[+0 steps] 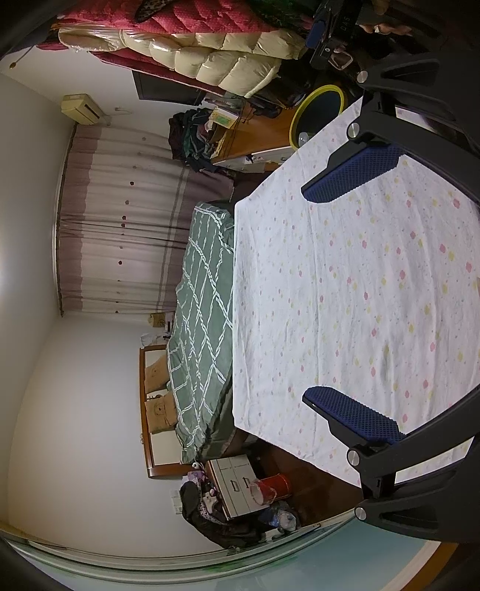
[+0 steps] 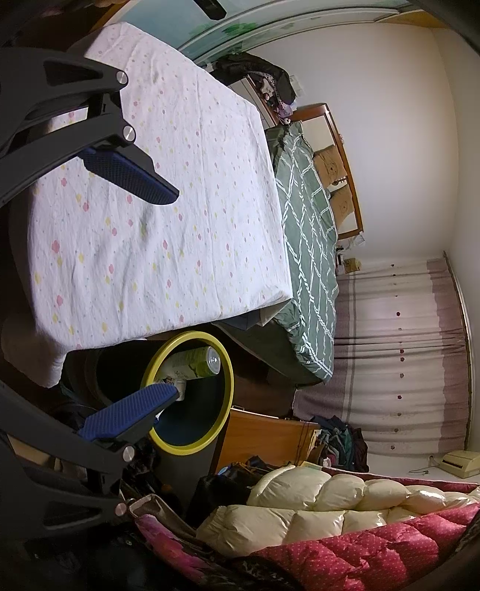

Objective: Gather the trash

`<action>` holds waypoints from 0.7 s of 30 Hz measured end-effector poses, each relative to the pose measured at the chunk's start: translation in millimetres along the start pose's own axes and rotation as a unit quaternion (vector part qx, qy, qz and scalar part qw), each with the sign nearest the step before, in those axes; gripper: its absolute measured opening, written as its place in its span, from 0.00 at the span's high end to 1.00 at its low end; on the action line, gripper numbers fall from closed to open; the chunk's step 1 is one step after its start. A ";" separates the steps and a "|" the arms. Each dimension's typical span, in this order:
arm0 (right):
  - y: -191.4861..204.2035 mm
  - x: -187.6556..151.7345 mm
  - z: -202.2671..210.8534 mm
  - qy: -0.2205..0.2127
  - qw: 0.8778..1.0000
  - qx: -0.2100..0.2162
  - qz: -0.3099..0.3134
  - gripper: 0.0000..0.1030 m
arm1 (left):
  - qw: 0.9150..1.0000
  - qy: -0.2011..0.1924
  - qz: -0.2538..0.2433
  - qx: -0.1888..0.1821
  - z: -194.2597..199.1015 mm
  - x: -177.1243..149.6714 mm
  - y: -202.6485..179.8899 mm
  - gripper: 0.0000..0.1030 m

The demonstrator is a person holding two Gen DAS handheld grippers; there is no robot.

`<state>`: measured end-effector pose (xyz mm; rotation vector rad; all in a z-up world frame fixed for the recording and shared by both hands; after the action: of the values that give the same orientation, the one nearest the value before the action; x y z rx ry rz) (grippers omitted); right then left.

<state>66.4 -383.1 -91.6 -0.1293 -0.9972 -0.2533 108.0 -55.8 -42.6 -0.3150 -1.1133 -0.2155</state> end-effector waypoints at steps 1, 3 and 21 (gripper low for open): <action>-0.2 0.5 -0.3 0.000 1.000 -0.001 0.001 0.10 | 1.000 0.000 0.000 0.000 -0.3 -0.1 -0.4 0.05; -0.2 0.4 -0.1 0.000 1.000 0.000 0.001 0.10 | 1.000 0.001 0.000 0.000 -0.4 -0.2 -0.5 0.05; -1.6 0.5 -1.0 0.001 1.000 0.001 -0.002 0.10 | 1.000 0.005 0.000 -0.001 -4.0 -5.4 -2.4 0.05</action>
<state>67.1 -384.9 -91.7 -0.1254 -0.9959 -0.2552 108.3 -59.3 -48.7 -0.3147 -1.1037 -0.2186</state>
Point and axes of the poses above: each gripper's, at about its wrist camera, not at the fingertips, and z roughly against the way its jaws point, y to its left, x to its top, the point moved 7 cm from there along -z, roughly the way its jaws point, and after that the axes turned 9 degrees about -x, right-handed, at the moved point
